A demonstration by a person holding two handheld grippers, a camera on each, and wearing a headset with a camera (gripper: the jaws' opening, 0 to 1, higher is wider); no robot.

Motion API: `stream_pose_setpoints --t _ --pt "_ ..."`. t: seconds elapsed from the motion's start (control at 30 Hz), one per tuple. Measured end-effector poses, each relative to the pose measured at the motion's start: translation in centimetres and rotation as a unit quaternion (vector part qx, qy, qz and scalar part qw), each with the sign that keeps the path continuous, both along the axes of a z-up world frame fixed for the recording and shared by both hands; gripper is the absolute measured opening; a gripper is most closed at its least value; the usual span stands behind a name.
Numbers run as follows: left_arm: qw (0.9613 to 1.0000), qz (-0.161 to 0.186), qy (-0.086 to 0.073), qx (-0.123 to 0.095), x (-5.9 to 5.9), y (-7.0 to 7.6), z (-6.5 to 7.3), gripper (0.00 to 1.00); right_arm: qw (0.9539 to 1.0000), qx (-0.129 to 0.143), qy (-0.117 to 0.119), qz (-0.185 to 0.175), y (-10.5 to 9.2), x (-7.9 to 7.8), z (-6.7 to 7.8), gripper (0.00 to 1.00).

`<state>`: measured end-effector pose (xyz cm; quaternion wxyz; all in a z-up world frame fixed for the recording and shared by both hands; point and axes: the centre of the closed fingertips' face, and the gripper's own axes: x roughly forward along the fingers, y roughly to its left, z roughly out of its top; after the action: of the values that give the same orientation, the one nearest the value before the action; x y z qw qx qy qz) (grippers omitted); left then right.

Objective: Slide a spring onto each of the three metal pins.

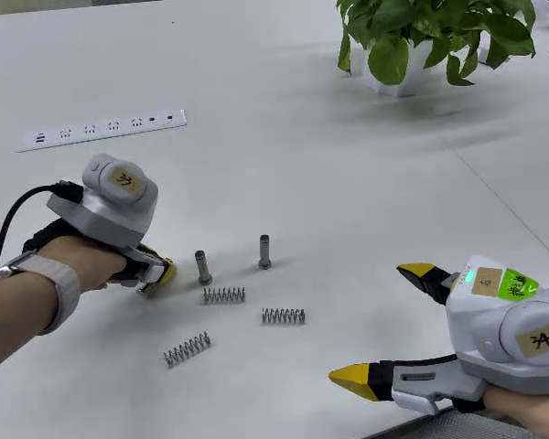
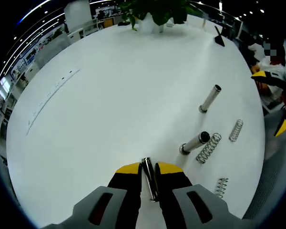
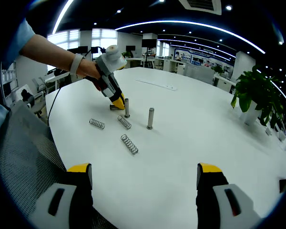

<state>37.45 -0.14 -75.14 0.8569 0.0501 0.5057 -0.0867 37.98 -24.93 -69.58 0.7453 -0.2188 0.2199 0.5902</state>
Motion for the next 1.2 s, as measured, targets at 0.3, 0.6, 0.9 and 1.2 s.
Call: stream_pose_setpoints --t 0.3,0.6,0.9,1.2 --pt "0.9998 0.015 0.011 0.007 -0.2 0.2 0.2 0.08 1.0 -0.001 0.0 0.005 0.0 -0.1 0.0 0.92" --pt "0.9975 0.053 -0.016 -0.044 -0.6 0.3 0.4 0.07 1.0 -0.001 -0.001 0.004 0.0 -0.2 0.0 0.92" --pt "0.9955 0.052 -0.049 -0.062 -1.1 0.4 1.5 0.07 1.0 -0.002 -0.001 0.005 0.0 -0.2 0.0 0.92" --pt "0.9914 0.063 -0.094 -0.066 -2.4 1.0 3.4 0.07 0.9999 -0.005 -0.001 0.01 0.1 -0.4 0.0 0.92"
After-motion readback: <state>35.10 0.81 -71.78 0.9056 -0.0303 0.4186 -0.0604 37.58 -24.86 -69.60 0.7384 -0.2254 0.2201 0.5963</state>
